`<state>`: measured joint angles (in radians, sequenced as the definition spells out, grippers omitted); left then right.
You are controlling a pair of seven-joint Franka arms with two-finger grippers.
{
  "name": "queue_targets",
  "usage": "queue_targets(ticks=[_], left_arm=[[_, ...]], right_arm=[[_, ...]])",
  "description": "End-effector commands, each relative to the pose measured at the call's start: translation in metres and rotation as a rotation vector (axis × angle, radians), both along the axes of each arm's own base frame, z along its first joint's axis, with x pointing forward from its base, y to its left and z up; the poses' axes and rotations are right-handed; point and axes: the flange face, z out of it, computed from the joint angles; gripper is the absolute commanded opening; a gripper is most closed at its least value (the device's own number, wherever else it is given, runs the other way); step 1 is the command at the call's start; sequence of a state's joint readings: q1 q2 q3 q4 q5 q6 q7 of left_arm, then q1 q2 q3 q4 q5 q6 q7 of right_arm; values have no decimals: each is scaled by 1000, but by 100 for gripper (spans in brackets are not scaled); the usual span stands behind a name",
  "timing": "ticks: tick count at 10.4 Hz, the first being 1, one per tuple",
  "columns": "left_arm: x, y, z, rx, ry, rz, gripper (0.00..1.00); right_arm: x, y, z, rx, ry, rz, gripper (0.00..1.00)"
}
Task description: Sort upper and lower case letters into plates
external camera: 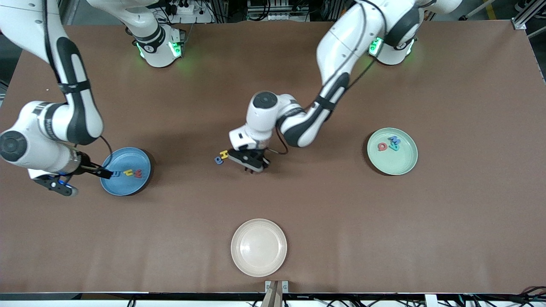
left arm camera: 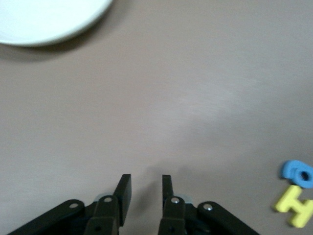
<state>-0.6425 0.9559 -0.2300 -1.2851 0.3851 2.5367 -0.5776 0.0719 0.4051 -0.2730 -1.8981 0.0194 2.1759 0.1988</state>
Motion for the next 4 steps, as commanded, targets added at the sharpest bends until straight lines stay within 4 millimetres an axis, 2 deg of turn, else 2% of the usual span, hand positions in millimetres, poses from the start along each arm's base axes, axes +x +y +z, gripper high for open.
queue_targets(ticks=[1,2,4], left_arm=[[33,68,40,69,99,-59,93],[50,94,61,86,136,-55,100],[70,138,102,127,198,0,100]], right_arm=[[0,-4,-5,10,12,34,100],[-1,-8,-8,11,11,53,100],[-5,-24,-24,16,26,76,100]])
